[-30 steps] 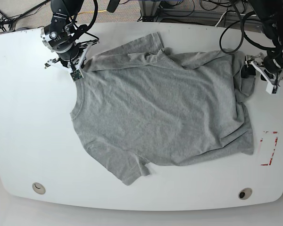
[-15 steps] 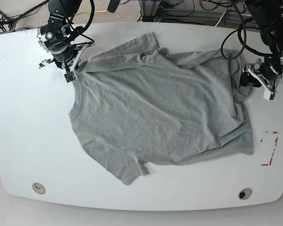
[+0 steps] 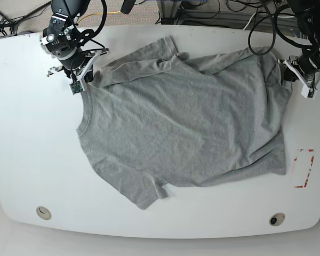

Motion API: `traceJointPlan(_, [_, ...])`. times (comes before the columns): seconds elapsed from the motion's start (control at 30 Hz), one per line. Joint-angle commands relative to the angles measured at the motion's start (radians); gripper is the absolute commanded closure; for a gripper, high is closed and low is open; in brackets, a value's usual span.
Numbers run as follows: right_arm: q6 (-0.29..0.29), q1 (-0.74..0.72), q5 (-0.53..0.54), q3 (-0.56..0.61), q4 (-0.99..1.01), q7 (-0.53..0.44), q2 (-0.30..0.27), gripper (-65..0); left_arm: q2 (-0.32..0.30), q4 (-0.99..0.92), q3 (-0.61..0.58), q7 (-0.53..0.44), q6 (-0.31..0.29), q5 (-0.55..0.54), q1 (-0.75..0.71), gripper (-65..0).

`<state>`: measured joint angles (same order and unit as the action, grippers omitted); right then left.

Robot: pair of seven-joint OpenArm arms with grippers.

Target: Fold the T-shirt properly

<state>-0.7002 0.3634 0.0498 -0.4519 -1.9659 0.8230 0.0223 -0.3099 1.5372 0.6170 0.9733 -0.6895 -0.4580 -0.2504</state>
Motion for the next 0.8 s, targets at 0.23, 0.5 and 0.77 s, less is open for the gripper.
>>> traceJointPlan(0.23, [0.002,0.098,0.241,-0.048,-0.017,0.040,-0.008,-31.5,-0.041,0.116,0.004,-0.026,-0.006,-0.022,-0.082,-0.6])
traceJointPlan(0.5, [0.002,0.144,0.566,-0.233,0.030,0.138,-0.026,-43.9,-0.074,0.118,0.005,-0.029,-0.006,-0.022,-0.096,-0.6])
traceJointPlan(0.77, [0.002,0.138,0.918,-0.265,0.225,0.250,-0.086,-43.8,-0.081,0.115,0.005,-0.029,-0.006,-0.022,-0.094,-0.6])
